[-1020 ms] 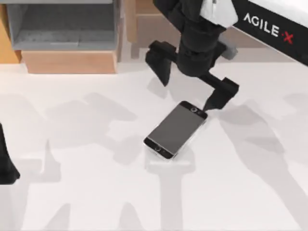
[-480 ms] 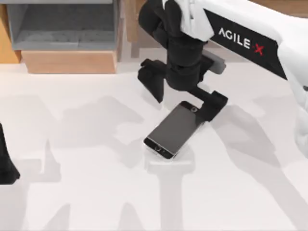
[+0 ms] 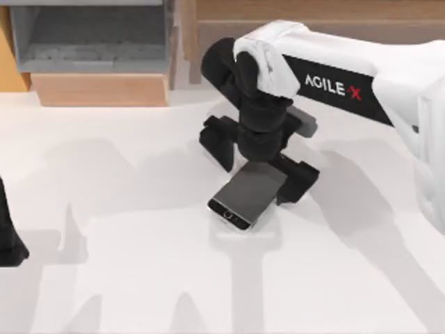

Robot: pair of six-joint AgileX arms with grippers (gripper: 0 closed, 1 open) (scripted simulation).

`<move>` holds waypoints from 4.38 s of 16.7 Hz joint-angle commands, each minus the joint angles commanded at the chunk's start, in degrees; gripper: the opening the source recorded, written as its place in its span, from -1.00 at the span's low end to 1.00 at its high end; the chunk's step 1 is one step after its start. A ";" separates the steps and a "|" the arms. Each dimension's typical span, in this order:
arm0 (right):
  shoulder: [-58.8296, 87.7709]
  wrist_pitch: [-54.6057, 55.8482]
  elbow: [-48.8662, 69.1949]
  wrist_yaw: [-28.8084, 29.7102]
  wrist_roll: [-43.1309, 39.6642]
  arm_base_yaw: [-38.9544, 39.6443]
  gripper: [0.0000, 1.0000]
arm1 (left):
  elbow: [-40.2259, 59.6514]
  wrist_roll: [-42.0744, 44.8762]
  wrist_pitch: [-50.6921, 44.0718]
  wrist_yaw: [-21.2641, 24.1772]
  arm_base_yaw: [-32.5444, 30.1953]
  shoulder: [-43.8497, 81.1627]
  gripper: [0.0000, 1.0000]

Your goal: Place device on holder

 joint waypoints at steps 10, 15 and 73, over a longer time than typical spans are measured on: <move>0.58 2.31 -2.16 0.01 0.12 0.09 0.40 | 0.00 0.00 0.00 0.00 0.00 0.00 1.00; 0.58 2.31 -2.16 0.01 0.12 0.09 -0.36 | 0.00 0.00 0.00 0.00 0.00 0.00 1.00; -77.81 46.53 -67.28 -24.31 -85.50 -86.83 -1.00 | 0.00 0.00 0.00 0.00 0.00 0.00 1.00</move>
